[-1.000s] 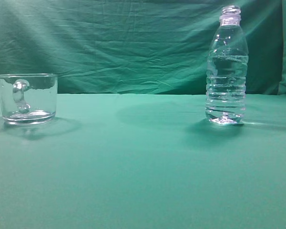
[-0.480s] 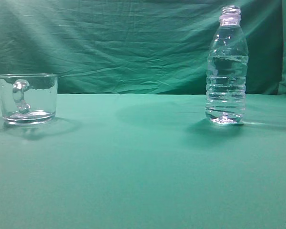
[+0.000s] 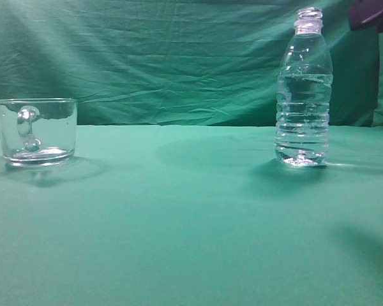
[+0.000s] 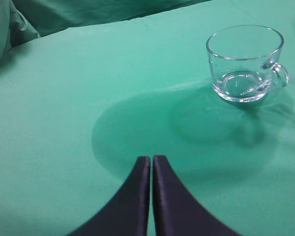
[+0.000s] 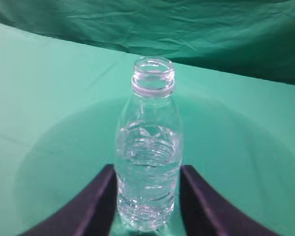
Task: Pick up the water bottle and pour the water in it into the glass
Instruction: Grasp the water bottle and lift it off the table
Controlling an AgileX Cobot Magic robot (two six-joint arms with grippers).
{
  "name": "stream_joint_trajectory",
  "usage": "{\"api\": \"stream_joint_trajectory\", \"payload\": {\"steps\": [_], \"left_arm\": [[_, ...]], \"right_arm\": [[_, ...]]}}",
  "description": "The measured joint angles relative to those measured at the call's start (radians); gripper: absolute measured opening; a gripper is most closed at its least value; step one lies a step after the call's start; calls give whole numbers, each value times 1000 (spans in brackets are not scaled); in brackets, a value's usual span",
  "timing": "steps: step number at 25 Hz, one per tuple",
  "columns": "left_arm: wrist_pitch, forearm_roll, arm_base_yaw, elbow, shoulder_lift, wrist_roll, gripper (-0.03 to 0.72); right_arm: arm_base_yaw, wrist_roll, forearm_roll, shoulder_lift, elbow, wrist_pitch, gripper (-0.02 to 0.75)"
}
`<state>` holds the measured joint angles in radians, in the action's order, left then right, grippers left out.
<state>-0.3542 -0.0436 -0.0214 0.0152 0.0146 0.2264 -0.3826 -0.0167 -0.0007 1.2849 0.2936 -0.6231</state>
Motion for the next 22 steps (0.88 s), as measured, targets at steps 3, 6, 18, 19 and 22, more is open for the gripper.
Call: {"api": "stream_joint_trajectory", "payload": {"steps": [3, 6, 18, 19, 22], "left_arm": [[0, 0, 0, 0, 0, 0, 0], [0, 0, 0, 0, 0, 0, 0], [0, 0, 0, 0, 0, 0, 0], [0, 0, 0, 0, 0, 0, 0], [0, 0, 0, 0, 0, 0, 0]], "right_arm": [[0, -2, -9, 68, 34, -21, 480], [0, -4, -13, 130, 71, -26, 636], [0, -8, -36, 401, 178, -164, 667], [0, -8, -31, 423, 188, -176, 667], [0, -8, -5, 482, 217, -222, 667]]}}
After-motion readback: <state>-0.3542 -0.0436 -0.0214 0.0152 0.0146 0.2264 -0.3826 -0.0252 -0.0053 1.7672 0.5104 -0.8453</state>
